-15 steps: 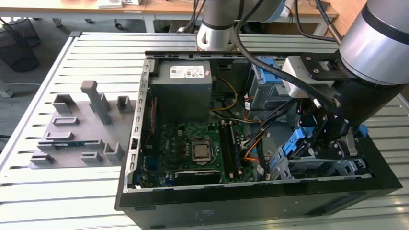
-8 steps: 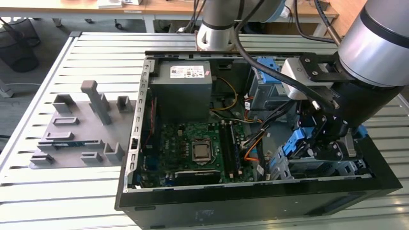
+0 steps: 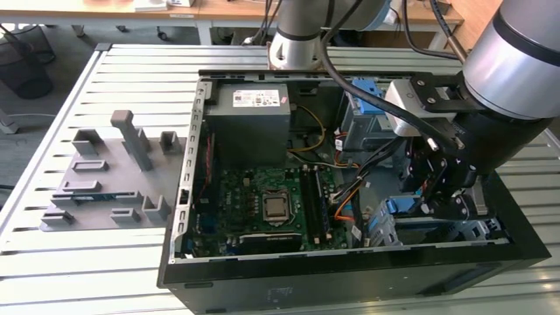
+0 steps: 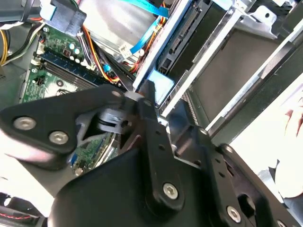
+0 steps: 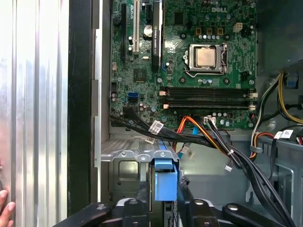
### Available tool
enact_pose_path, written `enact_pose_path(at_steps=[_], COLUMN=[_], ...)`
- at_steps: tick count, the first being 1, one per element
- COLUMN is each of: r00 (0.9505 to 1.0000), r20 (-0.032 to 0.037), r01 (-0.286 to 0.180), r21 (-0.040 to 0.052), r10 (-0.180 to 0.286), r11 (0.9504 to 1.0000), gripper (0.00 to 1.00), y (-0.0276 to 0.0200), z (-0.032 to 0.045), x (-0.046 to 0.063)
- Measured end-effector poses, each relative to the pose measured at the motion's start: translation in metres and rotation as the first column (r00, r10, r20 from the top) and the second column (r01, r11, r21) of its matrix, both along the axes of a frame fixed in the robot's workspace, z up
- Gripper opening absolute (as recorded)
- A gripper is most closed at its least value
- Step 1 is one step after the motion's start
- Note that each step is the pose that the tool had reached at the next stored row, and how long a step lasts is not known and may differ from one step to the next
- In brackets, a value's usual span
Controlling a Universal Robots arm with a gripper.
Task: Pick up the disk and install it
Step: 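Insert the disk into the insertion slot, then insert the first disk wire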
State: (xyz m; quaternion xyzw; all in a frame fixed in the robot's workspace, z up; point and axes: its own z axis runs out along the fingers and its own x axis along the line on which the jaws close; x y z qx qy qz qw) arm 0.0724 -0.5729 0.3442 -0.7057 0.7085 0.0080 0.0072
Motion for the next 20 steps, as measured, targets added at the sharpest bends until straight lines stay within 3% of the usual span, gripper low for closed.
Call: enact_pose_path(at_steps=[8,20], r00=[1.0000,1.0000], r20=[0.0000,0.0000], r01=[0.000,0.000], r21=[-0.0001,0.0000], r10=[0.000,0.000], r11=[1.0000,1.0000], gripper=[0.11,0.11], y=[0.0000,0.0000], z=[-0.0001,-0.0004], x=[0.0000,0.0000])
